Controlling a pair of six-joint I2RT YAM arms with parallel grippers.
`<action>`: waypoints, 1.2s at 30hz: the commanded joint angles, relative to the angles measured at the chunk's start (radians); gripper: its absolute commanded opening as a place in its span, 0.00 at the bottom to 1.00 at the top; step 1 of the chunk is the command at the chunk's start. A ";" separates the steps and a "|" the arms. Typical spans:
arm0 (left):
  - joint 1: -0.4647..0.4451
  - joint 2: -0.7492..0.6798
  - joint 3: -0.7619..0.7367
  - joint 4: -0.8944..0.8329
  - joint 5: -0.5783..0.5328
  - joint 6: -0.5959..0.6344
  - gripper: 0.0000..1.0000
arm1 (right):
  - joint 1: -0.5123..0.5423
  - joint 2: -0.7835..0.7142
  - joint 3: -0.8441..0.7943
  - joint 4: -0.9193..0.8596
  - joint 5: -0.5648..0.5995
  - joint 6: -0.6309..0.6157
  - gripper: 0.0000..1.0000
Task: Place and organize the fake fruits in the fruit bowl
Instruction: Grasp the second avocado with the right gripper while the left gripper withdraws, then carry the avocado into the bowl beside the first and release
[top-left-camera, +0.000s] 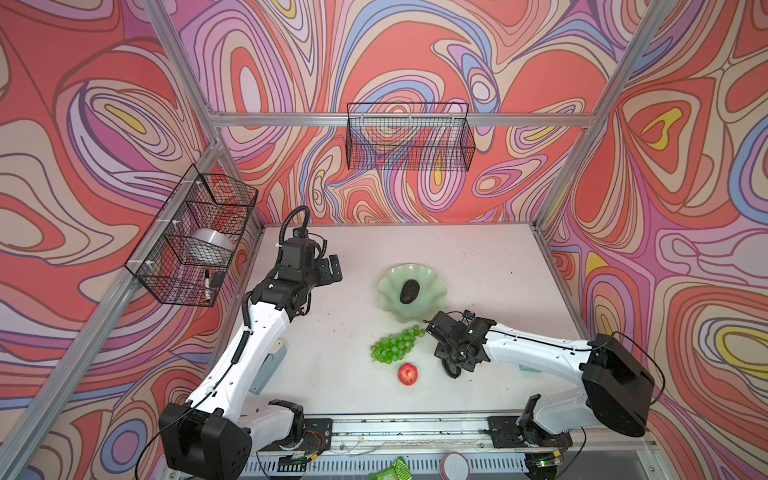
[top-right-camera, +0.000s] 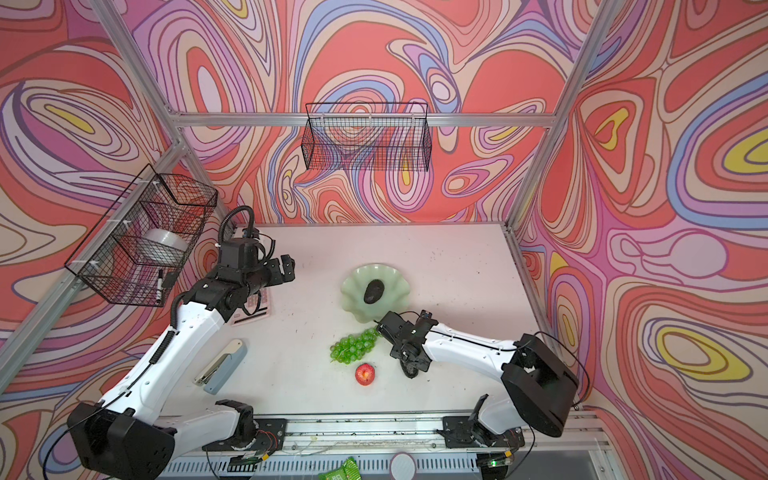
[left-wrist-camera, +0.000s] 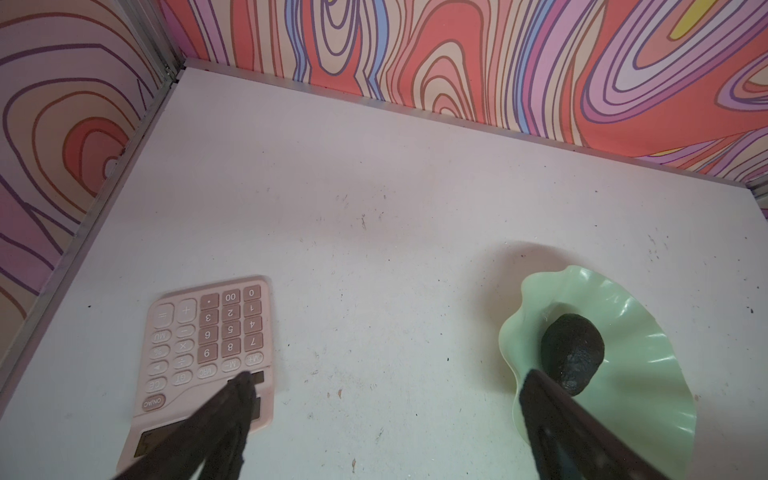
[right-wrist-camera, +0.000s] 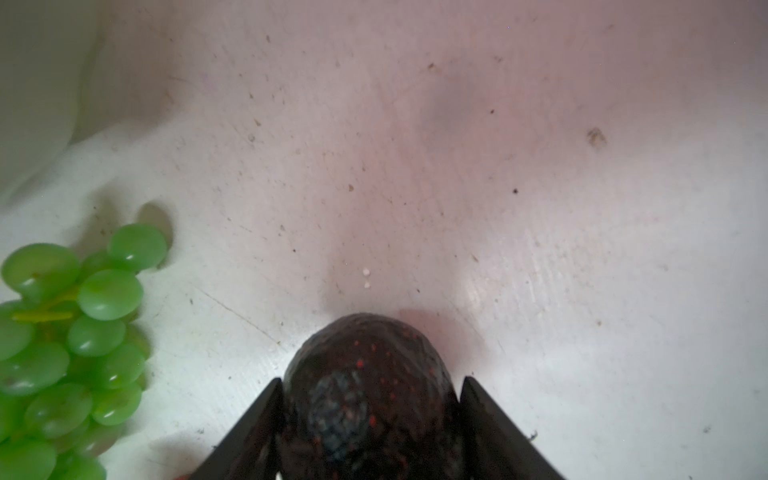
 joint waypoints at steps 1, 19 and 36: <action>0.009 -0.020 -0.002 -0.029 -0.018 0.014 1.00 | 0.006 -0.007 -0.017 0.010 0.059 -0.044 0.60; 0.022 -0.024 -0.014 -0.035 -0.025 0.009 1.00 | 0.010 -0.056 0.124 -0.059 0.127 -0.221 0.47; 0.042 -0.075 -0.036 -0.028 -0.022 -0.005 1.00 | -0.189 0.147 0.494 0.209 0.158 -0.479 0.47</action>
